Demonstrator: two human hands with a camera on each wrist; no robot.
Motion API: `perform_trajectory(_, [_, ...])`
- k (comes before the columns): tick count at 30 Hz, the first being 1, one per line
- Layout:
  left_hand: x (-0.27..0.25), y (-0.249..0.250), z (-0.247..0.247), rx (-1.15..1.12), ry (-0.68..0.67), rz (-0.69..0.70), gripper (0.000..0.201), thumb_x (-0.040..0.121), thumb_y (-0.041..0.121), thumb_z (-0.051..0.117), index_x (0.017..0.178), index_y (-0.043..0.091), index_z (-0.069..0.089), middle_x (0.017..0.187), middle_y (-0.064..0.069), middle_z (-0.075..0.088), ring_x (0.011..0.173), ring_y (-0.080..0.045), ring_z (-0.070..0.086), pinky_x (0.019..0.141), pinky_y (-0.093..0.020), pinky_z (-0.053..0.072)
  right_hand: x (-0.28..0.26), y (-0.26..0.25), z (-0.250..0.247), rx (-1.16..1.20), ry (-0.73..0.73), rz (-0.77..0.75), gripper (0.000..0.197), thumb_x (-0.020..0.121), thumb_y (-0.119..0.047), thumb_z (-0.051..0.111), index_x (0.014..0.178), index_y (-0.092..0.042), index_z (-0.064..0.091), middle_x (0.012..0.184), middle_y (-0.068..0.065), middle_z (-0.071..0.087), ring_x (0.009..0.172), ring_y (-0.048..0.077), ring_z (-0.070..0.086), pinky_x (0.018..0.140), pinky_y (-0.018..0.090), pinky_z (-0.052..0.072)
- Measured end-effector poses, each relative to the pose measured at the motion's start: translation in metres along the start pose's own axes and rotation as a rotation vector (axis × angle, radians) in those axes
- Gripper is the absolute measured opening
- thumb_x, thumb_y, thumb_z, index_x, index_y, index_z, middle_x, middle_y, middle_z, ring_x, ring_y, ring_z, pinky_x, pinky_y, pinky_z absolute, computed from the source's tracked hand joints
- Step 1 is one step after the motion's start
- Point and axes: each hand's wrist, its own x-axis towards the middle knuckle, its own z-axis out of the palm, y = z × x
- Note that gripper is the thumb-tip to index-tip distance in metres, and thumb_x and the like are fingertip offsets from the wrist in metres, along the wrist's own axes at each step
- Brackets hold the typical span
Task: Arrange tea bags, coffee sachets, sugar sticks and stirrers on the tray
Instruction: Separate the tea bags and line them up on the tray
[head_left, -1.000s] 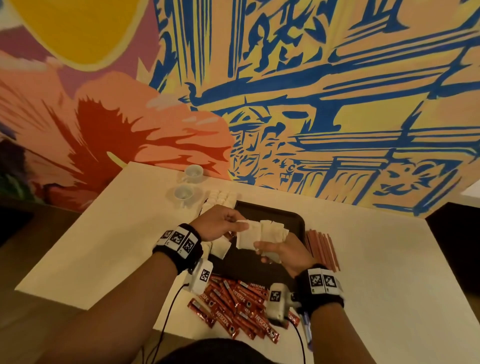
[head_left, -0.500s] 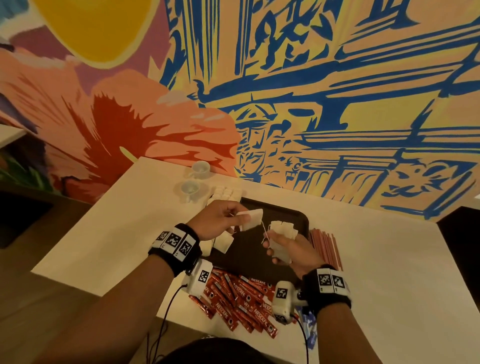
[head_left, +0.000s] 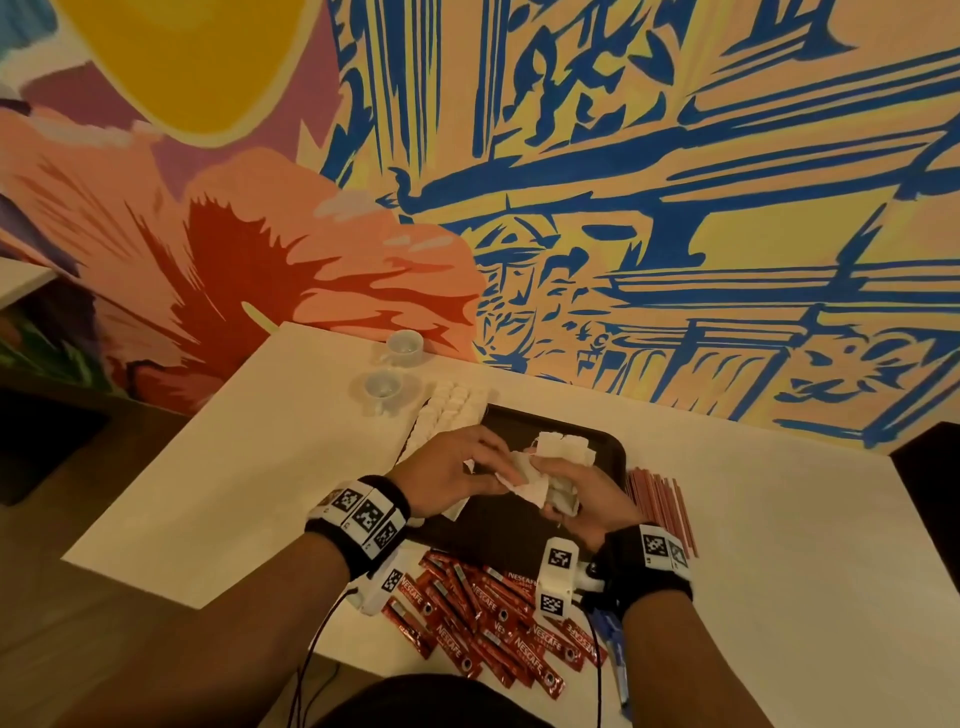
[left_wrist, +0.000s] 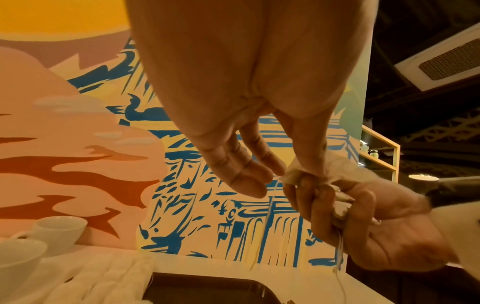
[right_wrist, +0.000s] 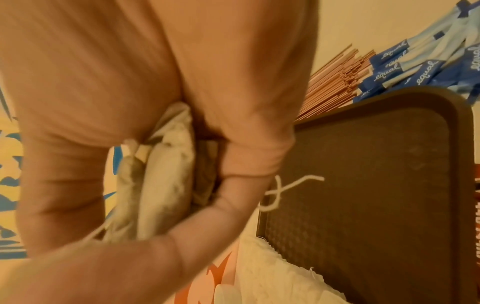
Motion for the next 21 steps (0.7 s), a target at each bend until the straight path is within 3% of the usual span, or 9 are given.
perform_trajectory(2, [-0.002,-0.003,-0.007,-0.051,0.012,-0.036,0.037,0.087,0.013,0.076,0.119,0.033,0.071,0.118,0.008,0.060,0.104,-0.009,0.058,0.085,-0.015,0.046,0.004,0.002,0.001,0.027,0.041,-0.012,0.045,0.082,-0.017,0.073,0.123,-0.001,0.066,0.090,0.012,0.071,0.070,0.016,0.064,0.049,0.021,0.046])
perform_trajectory(4, [-0.002,-0.006,-0.012,-0.171,0.026,-0.166,0.055,0.086,0.011,0.074,0.132,0.037,0.058,0.124,0.009,0.058,0.107,-0.013,0.060,0.089,-0.025,0.053,0.008,0.002,0.003,0.049,0.074,-0.025,0.039,0.082,-0.012,0.075,0.120,-0.007,0.067,0.099,0.012,0.072,0.082,0.019,0.065,0.054,0.023,0.051])
perform_trajectory(7, [-0.001,-0.010,-0.014,-0.418,-0.027,-0.378,0.064,0.081,0.022,0.074,0.139,0.031,0.049,0.127,0.000,0.062,0.111,-0.019,0.064,0.087,-0.034,0.057,0.015,0.003,0.007,0.047,0.073,-0.045,0.040,0.085,-0.008,0.076,0.124,-0.007,0.065,0.105,0.012,0.069,0.089,0.021,0.063,0.060,0.027,0.054])
perform_trajectory(11, [0.004,-0.016,-0.010,-0.626,-0.071,-0.452,0.044,0.085,0.041,0.075,0.125,0.023,0.067,0.116,-0.005,0.072,0.102,-0.020,0.068,0.084,-0.032,0.056,0.026,0.003,0.012,0.046,0.016,-0.067,0.049,0.085,-0.005,0.076,0.131,-0.002,0.061,0.114,0.018,0.065,0.091,0.022,0.063,0.062,0.029,0.054])
perform_trajectory(16, [0.021,-0.037,-0.006,-0.560,0.146,-0.424,0.020,0.096,0.025,0.066,0.109,0.012,0.074,0.099,-0.012,0.074,0.087,-0.018,0.067,0.073,-0.029,0.056,0.038,0.007,0.021,-0.035,0.036,-0.047,0.045,0.082,-0.001,0.078,0.125,-0.011,0.065,0.114,0.012,0.073,0.097,0.022,0.069,0.071,0.030,0.058])
perform_trajectory(19, [0.029,-0.046,-0.007,-0.572,0.203,-0.429,0.015,0.096,0.019,0.067,0.103,0.007,0.073,0.090,-0.007,0.072,0.083,-0.017,0.066,0.074,-0.034,0.056,0.046,0.008,0.026,-0.093,0.075,-0.036,0.041,0.082,0.000,0.078,0.120,-0.010,0.067,0.108,0.012,0.074,0.093,0.021,0.070,0.073,0.030,0.058])
perform_trajectory(21, [0.032,-0.053,-0.008,-0.604,0.241,-0.436,0.015,0.095,0.018,0.067,0.104,0.006,0.072,0.093,-0.011,0.072,0.085,-0.019,0.066,0.077,-0.037,0.055,0.051,0.007,0.028,-0.138,0.095,-0.019,0.038,0.082,0.001,0.078,0.117,-0.008,0.068,0.104,0.011,0.074,0.091,0.021,0.071,0.073,0.031,0.058])
